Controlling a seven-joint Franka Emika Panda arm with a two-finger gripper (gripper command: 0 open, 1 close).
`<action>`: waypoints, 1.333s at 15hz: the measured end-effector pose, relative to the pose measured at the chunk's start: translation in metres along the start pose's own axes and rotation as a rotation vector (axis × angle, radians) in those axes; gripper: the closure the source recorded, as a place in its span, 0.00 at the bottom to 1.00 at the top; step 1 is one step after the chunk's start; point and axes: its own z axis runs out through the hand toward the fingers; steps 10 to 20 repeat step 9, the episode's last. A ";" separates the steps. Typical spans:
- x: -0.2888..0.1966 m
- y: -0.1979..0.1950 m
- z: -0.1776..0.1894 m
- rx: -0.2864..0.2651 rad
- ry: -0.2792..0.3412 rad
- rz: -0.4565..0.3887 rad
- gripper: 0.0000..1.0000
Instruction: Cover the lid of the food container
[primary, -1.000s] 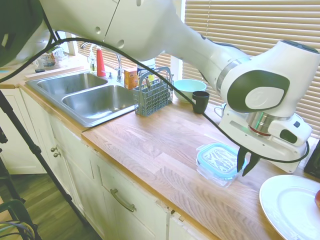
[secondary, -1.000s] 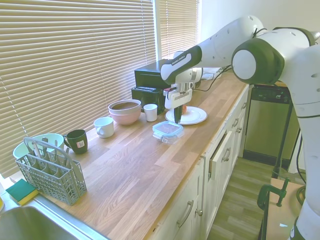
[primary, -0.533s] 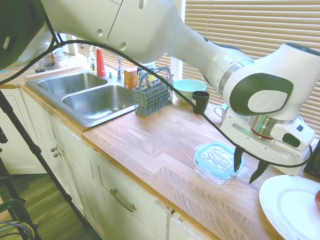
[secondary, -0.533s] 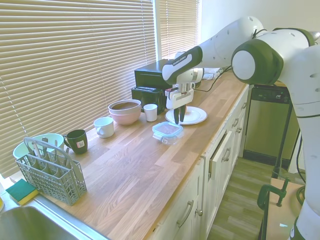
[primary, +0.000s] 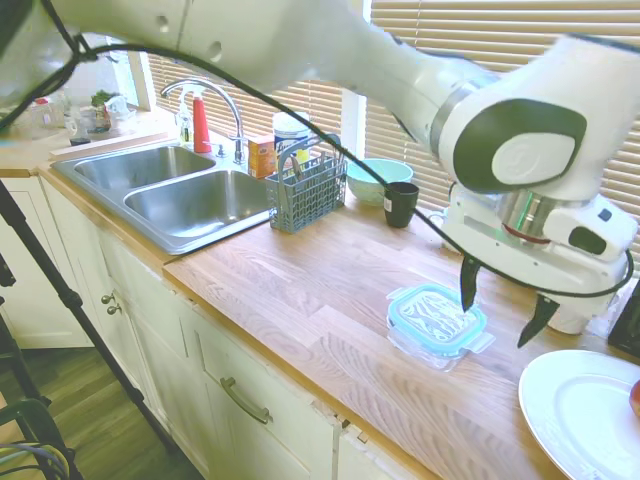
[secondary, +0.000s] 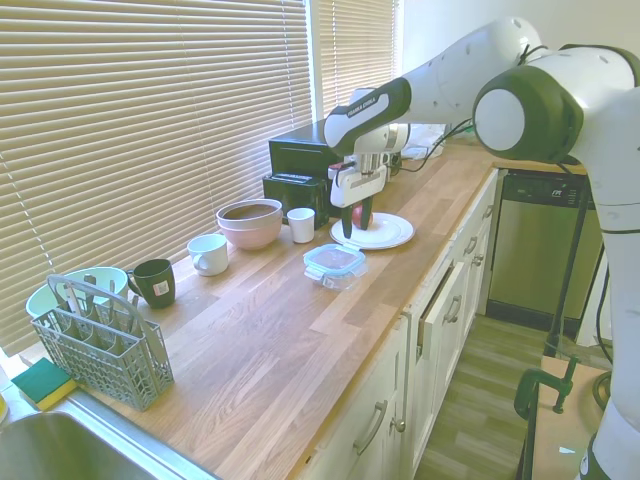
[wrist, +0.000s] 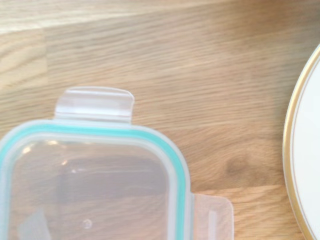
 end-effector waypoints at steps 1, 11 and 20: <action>-0.010 -0.003 -0.011 -0.003 0.009 -0.005 0.00; -0.145 -0.067 -0.051 -0.051 0.098 -0.024 0.00; -0.145 -0.067 -0.051 -0.051 0.098 -0.024 0.00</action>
